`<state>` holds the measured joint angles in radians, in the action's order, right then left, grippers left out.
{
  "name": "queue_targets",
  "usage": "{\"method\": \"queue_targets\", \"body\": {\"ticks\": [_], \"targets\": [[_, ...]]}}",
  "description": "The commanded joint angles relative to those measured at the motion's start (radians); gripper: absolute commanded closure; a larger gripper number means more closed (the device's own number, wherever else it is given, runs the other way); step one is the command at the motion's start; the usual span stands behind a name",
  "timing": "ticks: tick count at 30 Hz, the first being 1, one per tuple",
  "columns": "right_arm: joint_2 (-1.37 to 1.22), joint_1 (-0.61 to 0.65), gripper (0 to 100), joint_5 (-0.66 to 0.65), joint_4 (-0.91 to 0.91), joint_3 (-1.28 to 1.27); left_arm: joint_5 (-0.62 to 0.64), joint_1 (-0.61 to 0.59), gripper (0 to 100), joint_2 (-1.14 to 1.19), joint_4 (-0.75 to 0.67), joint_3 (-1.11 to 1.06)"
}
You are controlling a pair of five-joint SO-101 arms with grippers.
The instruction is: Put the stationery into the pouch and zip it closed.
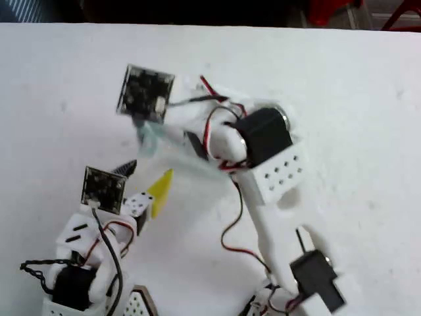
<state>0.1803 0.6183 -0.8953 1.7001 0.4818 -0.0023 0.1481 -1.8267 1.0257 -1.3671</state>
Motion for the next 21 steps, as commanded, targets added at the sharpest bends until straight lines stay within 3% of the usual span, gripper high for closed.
{"method": "queue_targets", "body": {"ticks": [1,7,17,21], "targets": [[0.124,0.008,98.2,-0.08,0.021,-0.068,-0.058,0.007,74,0.002,-0.011,0.009],[0.275,0.008,98.2,-0.209,0.021,-0.249,-0.144,0.09,74,0.002,0.032,0.028],[0.461,0.008,98.2,-0.377,0.021,-0.459,-0.15,0.18,73,0.002,0.15,0.109],[0.475,-0.053,98.2,-0.428,0.019,-0.466,-0.247,0.191,74,0.002,0.247,0.195]]}}
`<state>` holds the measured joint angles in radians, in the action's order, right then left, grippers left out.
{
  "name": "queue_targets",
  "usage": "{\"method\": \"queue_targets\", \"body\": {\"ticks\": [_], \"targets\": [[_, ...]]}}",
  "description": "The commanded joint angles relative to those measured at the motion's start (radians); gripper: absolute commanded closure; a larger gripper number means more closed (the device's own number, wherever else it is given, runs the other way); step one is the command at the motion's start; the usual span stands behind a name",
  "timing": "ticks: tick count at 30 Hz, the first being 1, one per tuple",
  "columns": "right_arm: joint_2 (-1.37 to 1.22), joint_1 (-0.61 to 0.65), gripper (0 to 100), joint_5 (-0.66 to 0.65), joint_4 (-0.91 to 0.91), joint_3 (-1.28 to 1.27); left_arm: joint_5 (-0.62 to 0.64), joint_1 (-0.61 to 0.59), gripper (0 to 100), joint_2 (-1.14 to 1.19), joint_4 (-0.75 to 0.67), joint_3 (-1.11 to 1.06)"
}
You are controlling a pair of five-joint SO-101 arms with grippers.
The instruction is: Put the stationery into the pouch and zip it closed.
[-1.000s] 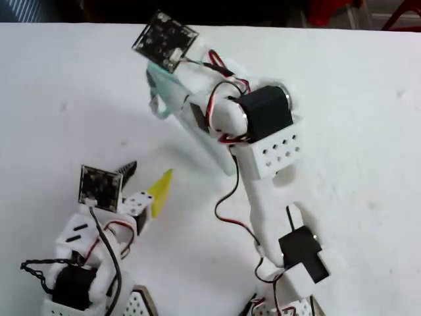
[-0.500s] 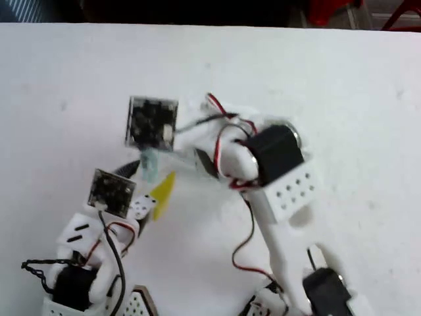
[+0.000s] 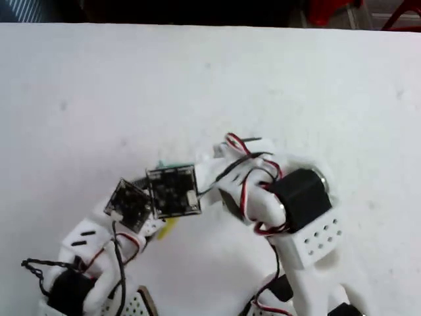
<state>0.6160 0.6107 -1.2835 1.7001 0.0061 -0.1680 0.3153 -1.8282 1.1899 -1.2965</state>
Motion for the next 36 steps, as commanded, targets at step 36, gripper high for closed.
{"method": "queue_targets", "body": {"ticks": [36], "targets": [[-0.042,-0.045,98.1,-0.135,0.01,0.064,-0.018,0.004,73,0.004,0.037,0.141]]}}
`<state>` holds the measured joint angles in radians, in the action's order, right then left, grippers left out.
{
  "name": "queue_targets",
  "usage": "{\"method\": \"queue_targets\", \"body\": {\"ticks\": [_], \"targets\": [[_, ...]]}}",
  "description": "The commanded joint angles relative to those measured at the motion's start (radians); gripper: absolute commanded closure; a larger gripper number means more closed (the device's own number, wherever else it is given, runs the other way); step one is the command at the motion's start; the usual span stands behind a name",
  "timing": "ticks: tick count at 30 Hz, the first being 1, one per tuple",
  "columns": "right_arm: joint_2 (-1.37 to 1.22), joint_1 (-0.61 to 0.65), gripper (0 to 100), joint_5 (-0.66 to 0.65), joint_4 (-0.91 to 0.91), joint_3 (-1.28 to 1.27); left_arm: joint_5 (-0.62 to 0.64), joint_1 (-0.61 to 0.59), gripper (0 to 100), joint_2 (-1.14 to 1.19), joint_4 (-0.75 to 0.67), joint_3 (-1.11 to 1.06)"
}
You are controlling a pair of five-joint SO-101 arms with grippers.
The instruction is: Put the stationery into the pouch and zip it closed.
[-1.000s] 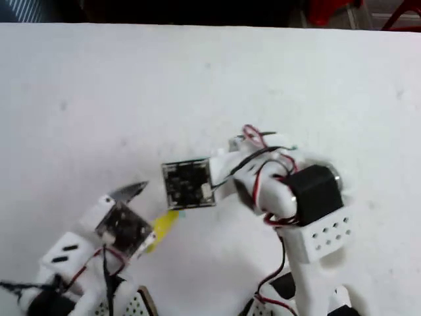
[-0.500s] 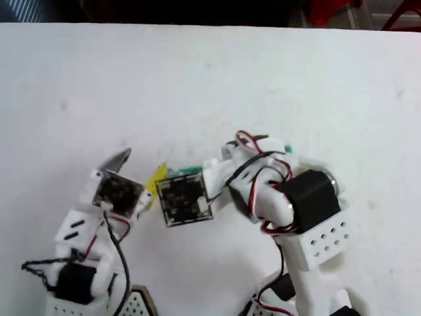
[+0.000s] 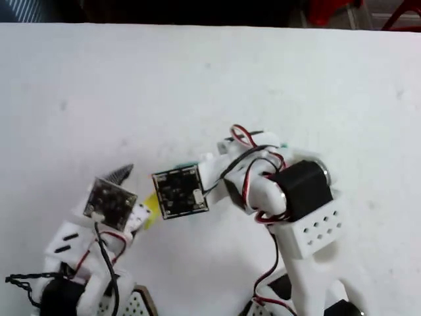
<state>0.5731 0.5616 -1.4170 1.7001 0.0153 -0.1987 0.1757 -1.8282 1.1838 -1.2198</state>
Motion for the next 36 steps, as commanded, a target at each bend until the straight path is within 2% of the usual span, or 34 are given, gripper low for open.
{"method": "queue_targets", "body": {"ticks": [1,5,14,22,25,29,32,36], "targets": [[0.001,0.015,98.1,0.012,0.005,0.055,0.012,0.186,73,0.004,0.048,0.064],[0.001,0.048,98.1,0.046,0.008,0.055,0.012,0.278,73,0.004,0.037,0.061],[0.01,0.128,98.2,0.064,0.018,0.051,0.014,0.186,73,0.004,0.006,0.057],[-0.001,0.151,98.1,0.04,0.01,0.055,0.014,0.191,74,0.004,0.014,0.063],[-0.001,0.153,98.1,0.046,-0.002,0.054,0.014,0.191,82,0.004,0.012,0.061],[0.001,0.154,98.1,0.048,-0.002,0.052,0.014,0.191,99,0.004,0.008,0.063],[0.002,0.15,97.8,0.055,-0.002,0.051,0.014,0.191,96,0.004,0.006,0.063],[0.001,0.153,95.5,0.13,-0.016,0.054,0.014,0.229,98,0.004,0.006,0.063]]}}
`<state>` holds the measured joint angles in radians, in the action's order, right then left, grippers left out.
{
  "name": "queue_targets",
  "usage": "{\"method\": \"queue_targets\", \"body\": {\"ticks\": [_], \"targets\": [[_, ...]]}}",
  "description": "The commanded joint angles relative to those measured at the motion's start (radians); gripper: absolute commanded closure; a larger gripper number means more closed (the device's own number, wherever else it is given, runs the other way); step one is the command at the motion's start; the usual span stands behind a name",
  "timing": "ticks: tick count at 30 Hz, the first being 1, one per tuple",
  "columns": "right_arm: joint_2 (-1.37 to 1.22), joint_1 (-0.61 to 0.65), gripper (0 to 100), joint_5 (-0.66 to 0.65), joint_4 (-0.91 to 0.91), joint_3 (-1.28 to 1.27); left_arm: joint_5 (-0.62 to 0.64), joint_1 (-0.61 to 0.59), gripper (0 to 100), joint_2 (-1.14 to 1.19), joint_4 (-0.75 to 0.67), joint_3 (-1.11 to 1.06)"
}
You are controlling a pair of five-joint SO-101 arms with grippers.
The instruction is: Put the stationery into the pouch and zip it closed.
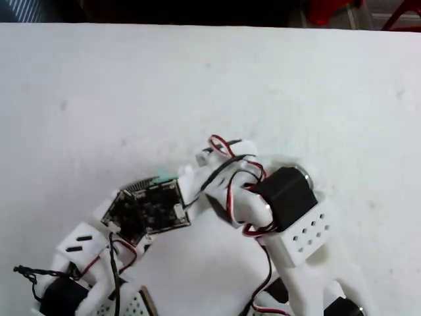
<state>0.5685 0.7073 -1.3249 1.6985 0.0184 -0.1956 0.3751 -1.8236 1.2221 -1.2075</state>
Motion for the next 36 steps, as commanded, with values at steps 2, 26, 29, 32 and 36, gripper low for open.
{"method": "queue_targets", "body": {"ticks": [2,26,29,32,36], "targets": [[0.005,0.007,90.1,0.04,-0.025,0.048,0.011,0.073,98,-0.001,-0.032,0.051],[0.015,0.108,98.1,0.14,-0.093,-0.018,0.011,0.143,97,-0.001,-0.083,0.014],[0.028,0.143,98.1,0.147,-0.093,-0.017,0.012,0.142,97,-0.001,-0.077,0.037],[0.074,0.151,98.1,0.143,-0.093,-0.017,0.08,0.136,97,-0.001,-0.043,0.072],[0.145,0.151,98.1,0.141,-0.093,-0.017,0.137,0.127,95,-0.001,0.008,0.144]]}}
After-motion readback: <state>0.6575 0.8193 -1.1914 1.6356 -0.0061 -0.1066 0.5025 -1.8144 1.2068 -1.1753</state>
